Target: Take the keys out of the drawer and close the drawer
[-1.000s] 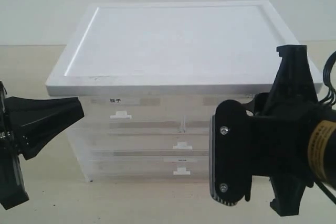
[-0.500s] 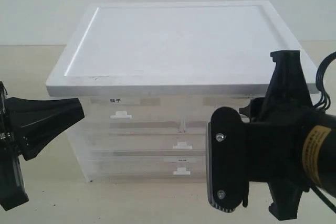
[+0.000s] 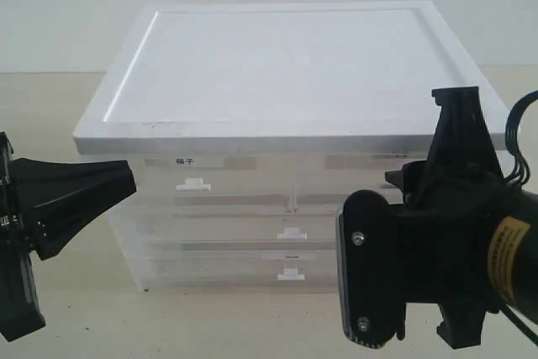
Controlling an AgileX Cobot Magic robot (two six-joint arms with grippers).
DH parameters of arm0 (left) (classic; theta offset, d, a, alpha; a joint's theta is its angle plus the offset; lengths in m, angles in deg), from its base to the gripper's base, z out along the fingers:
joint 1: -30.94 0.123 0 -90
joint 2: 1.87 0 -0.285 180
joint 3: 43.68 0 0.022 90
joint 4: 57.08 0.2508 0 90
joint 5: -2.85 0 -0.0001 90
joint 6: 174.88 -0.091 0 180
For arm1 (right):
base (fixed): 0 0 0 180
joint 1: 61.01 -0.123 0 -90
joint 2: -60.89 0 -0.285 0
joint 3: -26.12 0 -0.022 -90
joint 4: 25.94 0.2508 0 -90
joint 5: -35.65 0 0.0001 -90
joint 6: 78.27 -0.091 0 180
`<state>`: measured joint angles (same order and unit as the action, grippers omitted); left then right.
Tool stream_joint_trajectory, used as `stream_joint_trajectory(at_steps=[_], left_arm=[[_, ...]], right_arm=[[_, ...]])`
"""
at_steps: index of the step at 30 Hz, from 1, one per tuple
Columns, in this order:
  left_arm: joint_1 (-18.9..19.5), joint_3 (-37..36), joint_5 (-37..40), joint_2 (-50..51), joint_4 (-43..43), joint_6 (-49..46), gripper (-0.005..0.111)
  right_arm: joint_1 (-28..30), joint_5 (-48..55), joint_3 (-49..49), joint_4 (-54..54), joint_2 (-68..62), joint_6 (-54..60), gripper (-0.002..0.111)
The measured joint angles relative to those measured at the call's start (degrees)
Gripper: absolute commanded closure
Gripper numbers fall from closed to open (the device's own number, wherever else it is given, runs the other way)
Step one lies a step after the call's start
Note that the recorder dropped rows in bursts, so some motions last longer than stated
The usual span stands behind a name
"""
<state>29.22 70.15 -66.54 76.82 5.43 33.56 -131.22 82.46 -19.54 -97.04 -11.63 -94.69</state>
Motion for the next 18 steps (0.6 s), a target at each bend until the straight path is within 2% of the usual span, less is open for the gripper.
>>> stream_joint_trajectory(at_steps=[6, 12, 18], left_arm=[[0.0, 0.0, 0.0, 0.0, 0.1, 0.0, 0.102], [0.0, 0.0, 0.0, 0.0, 0.2, 0.0, 0.102], [0.0, 0.0, 0.0, 0.0, 0.6, 0.0, 0.102]], right_arm=[[0.0, -0.1, -0.1, 0.0, 0.0, -1.2, 0.084], [0.0, -0.1, -0.1, 0.0, 0.0, -1.4, 0.105], [1.6, -0.5, -0.1, 0.1, 0.0, -1.6, 0.106]])
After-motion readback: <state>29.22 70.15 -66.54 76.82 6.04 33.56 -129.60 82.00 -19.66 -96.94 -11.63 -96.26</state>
